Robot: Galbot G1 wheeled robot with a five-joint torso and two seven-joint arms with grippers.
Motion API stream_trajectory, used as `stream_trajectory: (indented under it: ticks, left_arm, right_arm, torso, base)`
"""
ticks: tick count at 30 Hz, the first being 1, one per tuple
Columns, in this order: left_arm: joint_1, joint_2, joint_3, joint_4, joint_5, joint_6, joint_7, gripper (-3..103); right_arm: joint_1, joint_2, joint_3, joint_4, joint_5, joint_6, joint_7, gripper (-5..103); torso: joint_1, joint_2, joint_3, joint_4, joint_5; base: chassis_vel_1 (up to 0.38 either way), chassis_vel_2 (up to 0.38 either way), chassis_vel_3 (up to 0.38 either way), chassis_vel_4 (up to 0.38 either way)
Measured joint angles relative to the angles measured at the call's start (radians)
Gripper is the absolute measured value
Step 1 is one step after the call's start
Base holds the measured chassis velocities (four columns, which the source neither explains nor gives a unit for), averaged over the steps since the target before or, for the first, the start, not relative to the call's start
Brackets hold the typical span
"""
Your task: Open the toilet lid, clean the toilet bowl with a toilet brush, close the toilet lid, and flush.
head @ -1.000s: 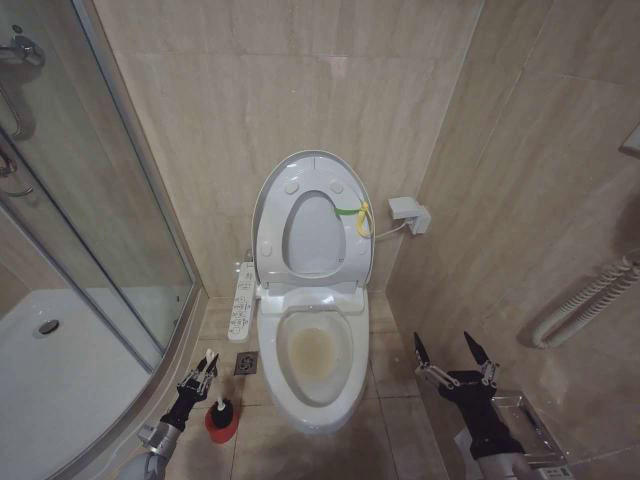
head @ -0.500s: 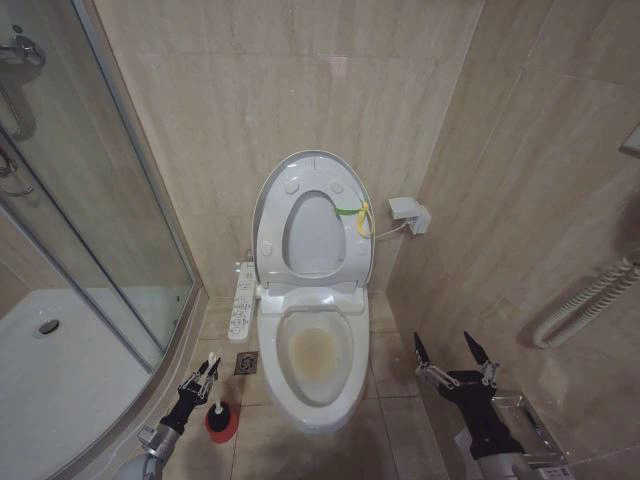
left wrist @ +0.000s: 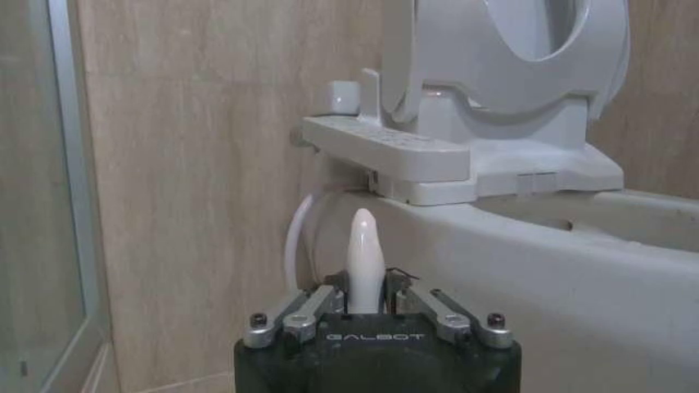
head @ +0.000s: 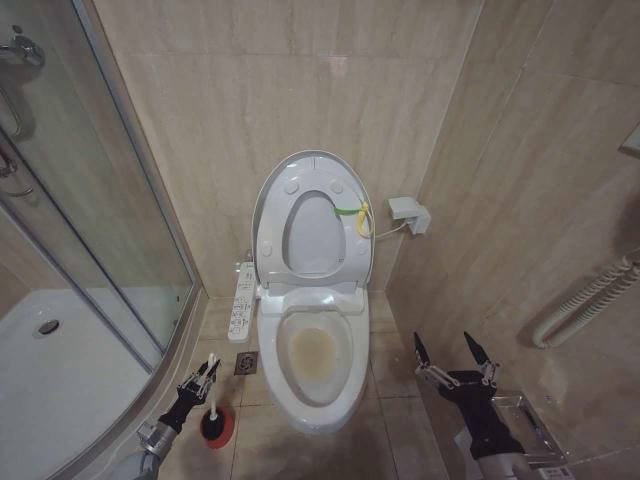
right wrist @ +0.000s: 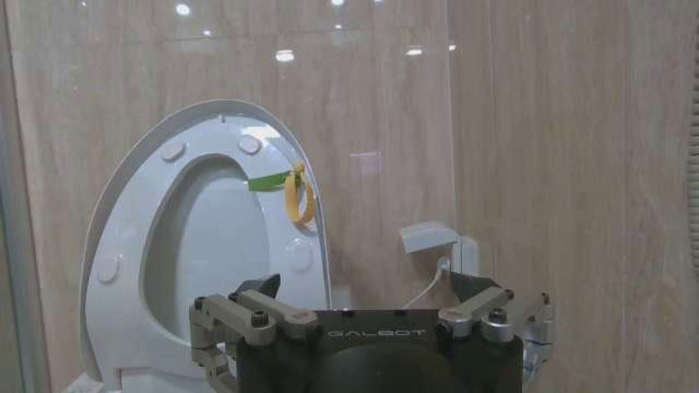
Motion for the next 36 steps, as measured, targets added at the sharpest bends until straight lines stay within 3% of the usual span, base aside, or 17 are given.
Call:
stream_trajectory:
  ticks: [8,25,36]
  left_arm:
    - [0.038,0.011,0.007,-0.112,-0.086,0.0,0.022,21]
    - [0.044,0.027,-0.03,-0.063,-0.068,0.0,0.05,21]
    - [0.063,0.022,-0.05,-0.103,-0.096,0.0,0.036,21]
  right_arm:
    - [0.0,0.0,0.0,0.0,0.0,0.0,0.0,100]
    - [0.0,0.0,0.0,0.0,0.0,0.0,0.0,100]
    - [0.0,0.0,0.0,0.0,0.0,0.0,0.0,100]
  torso:
    - [0.0,0.0,0.0,0.0,-0.0002]
    - [0.0,0.0,0.0,0.0001,-0.0001]
    - [0.0,0.0,0.0,0.0,-0.0001]
  base:
    - [0.0,0.0,0.0,0.0]
    - [0.0,0.0,0.0,0.0]
    - [0.0,0.0,0.0,0.0]
